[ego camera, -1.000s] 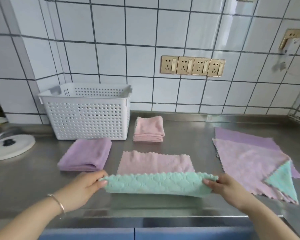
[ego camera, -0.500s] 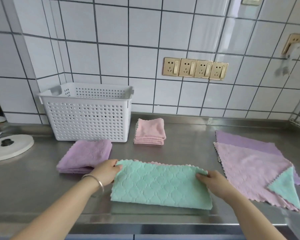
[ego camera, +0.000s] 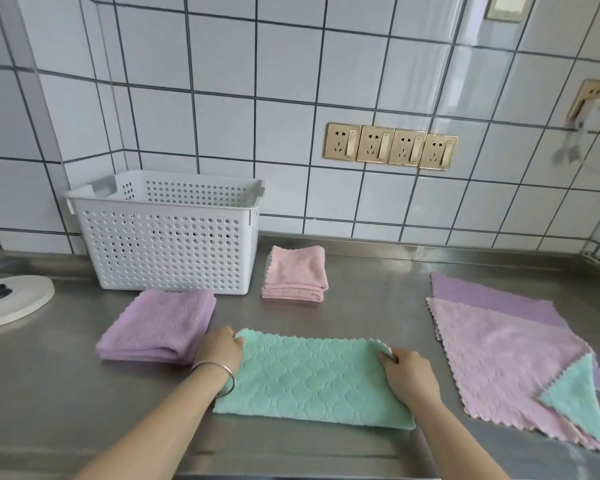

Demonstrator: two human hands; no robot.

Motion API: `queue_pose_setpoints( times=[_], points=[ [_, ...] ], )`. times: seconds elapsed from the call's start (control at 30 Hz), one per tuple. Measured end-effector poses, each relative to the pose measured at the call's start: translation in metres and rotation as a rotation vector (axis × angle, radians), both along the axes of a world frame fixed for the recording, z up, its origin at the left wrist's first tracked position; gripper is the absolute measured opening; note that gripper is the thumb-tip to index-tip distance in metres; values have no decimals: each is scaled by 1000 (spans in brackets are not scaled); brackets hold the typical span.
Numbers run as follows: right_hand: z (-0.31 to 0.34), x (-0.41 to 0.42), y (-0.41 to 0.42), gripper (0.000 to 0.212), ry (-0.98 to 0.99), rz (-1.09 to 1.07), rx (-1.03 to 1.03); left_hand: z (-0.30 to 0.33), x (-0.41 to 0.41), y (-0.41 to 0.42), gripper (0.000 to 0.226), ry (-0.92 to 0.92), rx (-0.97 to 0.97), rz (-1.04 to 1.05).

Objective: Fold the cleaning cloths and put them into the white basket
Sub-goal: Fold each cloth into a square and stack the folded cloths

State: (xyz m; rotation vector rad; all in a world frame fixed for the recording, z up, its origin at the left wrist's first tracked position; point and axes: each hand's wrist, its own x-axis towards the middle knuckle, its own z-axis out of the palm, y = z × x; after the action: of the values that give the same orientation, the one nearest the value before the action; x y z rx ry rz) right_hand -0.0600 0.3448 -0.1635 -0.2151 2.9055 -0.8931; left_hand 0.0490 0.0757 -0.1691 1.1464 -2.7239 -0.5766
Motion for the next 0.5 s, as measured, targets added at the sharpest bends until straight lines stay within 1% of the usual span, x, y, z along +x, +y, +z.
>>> queue_pose_setpoints(
  times=[0.1,0.2,0.33,0.43,0.5],
  points=[
    [-4,-2,0,26,17,-26,-1,-7,-2,4,29,23,-72,19],
    [-5,-4,-2,25,5,-50,-1,-11,-5,6,26,69,-112,23],
    [-6,-3,-4,22,-3,-80,15,-13,-6,4,24,77,-134,6],
    [-6,-1,-7,26,11,-102,40,-13,-6,6,22,69,-120,-2],
    [-4,4,-8,31,33,-109,47,-10,0,12,24,102,-192,-7]
  ],
)
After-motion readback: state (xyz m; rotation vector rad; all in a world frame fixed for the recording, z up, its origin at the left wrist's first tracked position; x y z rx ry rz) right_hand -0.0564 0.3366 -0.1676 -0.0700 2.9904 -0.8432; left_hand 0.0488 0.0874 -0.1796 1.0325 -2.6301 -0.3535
